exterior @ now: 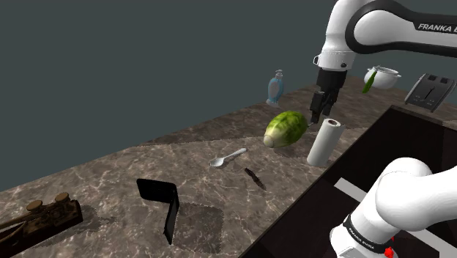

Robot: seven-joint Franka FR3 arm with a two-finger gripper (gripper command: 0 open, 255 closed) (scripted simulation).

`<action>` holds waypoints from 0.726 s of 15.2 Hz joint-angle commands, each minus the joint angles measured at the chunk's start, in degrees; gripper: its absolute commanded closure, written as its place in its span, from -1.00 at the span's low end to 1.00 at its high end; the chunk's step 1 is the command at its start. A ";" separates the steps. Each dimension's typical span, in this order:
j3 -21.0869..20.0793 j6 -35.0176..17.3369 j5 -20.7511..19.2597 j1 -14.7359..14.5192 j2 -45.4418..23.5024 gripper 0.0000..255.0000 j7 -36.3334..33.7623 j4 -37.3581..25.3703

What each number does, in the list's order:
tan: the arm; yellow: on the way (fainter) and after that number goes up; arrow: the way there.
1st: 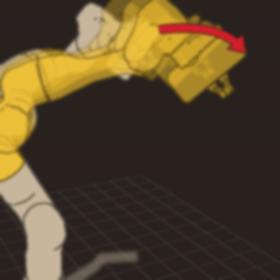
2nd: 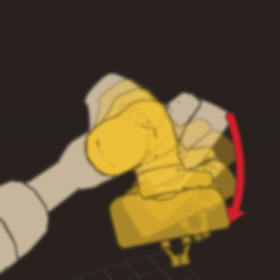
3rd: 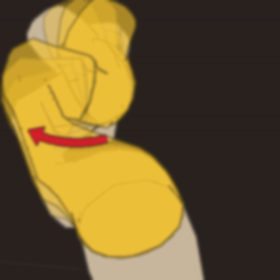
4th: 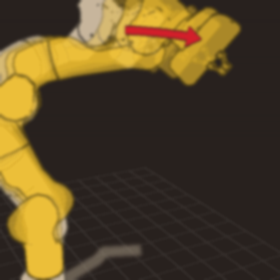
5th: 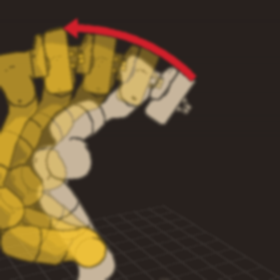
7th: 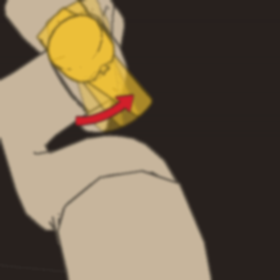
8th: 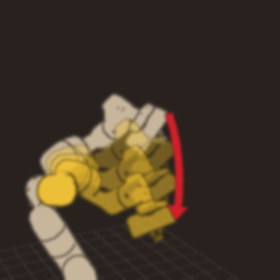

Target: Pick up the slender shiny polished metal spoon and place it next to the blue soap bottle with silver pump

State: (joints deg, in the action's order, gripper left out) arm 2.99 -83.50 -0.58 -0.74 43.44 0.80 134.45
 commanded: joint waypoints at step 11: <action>-8.84 -19.87 4.64 -2.81 -9.06 -1.00 -10.06 5.35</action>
State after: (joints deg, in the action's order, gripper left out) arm -4.49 -101.21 3.42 -3.05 35.46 -7.66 139.50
